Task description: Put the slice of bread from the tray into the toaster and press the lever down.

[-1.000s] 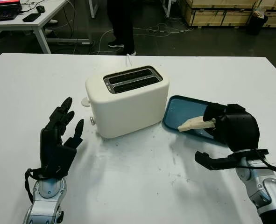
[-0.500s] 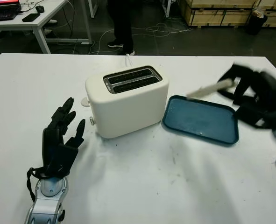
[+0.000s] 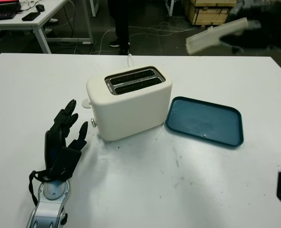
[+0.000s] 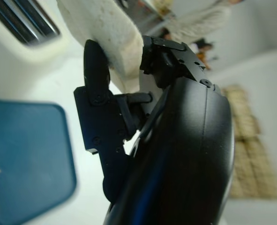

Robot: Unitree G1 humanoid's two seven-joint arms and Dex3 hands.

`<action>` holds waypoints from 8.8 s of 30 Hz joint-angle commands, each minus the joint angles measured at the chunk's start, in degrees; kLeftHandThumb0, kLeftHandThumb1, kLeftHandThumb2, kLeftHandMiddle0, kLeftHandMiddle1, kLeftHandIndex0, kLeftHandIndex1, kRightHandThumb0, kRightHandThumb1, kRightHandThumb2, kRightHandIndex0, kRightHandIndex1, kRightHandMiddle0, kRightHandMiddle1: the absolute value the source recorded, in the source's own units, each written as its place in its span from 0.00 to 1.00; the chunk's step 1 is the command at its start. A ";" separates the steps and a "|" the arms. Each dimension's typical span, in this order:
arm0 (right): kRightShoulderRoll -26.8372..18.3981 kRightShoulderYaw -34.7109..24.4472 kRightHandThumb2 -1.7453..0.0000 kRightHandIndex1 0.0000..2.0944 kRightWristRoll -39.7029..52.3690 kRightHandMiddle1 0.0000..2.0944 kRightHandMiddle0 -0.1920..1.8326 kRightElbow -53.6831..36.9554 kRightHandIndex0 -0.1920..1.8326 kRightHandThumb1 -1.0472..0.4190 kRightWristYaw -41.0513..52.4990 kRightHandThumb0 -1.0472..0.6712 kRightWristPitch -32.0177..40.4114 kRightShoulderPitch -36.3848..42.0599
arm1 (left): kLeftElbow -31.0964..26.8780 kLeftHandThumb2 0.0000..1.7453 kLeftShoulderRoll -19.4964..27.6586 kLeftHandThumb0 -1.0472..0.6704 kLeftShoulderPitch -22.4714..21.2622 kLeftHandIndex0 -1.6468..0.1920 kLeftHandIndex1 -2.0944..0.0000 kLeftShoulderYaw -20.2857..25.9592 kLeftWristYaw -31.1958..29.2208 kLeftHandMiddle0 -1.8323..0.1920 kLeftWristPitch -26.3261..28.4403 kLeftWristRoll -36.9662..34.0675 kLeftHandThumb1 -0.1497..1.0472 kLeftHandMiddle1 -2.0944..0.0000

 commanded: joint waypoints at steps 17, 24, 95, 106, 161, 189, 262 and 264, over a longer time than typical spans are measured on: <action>16.16 6.37 0.77 0.83 0.44 0.83 0.38 17.59 0.56 0.09 5.97 0.46 8.55 -10.31 | -0.30 0.26 0.00 0.28 0.95 0.70 1.00 0.05 1.21 0.79 -1.49 0.93 0.89 0.77; 17.47 6.12 0.87 0.83 0.47 0.83 0.45 20.44 0.59 0.09 7.12 0.39 9.51 -10.75 | -0.06 0.26 -0.26 0.30 0.46 0.70 1.00 0.07 1.78 0.79 -1.17 1.17 0.89 0.77; 15.42 13.72 0.82 0.83 -7.34 0.83 0.50 10.00 0.61 0.09 8.20 0.40 8.54 -8.86 | 2.94 0.26 0.06 0.28 -2.16 0.69 1.00 0.39 2.83 0.81 -1.98 0.89 0.89 0.72; 15.86 14.48 0.85 0.83 -8.29 0.83 0.48 10.13 0.60 0.09 7.60 0.39 6.92 -7.58 | 2.36 0.26 -0.14 0.29 -1.79 0.69 1.00 0.39 2.74 0.81 -1.71 1.29 0.89 0.71; 9.47 21.73 1.00 0.51 -36.10 0.01 0.39 -20.58 0.12 0.16 -18.07 0.24 -23.78 9.06 | 1.03 0.26 0.12 0.30 -0.86 0.69 1.00 0.53 1.78 0.82 -1.03 0.77 0.89 0.69; 19.15 5.71 1.00 0.23 -16.04 0.01 0.56 -19.21 0.52 0.15 -43.34 0.39 -38.12 34.21 | -5.81 0.14 9.26 0.35 -2.74 0.63 0.98 6.17 -1.54 0.78 -3.76 5.51 0.89 0.67; 29.14 -5.93 1.00 0.16 4.77 0.00 0.60 -33.94 0.58 0.14 -33.80 0.41 -24.01 55.10 | 9.25 0.00 33.35 0.54 -25.19 0.17 0.99 1.31 -10.25 0.30 -13.26 24.00 0.76 0.61; 29.12 -5.99 1.00 0.16 4.68 0.00 0.60 -34.09 0.59 0.14 -33.82 0.41 -23.81 55.16 | 9.35 0.00 33.37 0.55 -25.34 0.17 0.99 1.02 -10.52 0.30 -13.03 24.02 0.75 0.62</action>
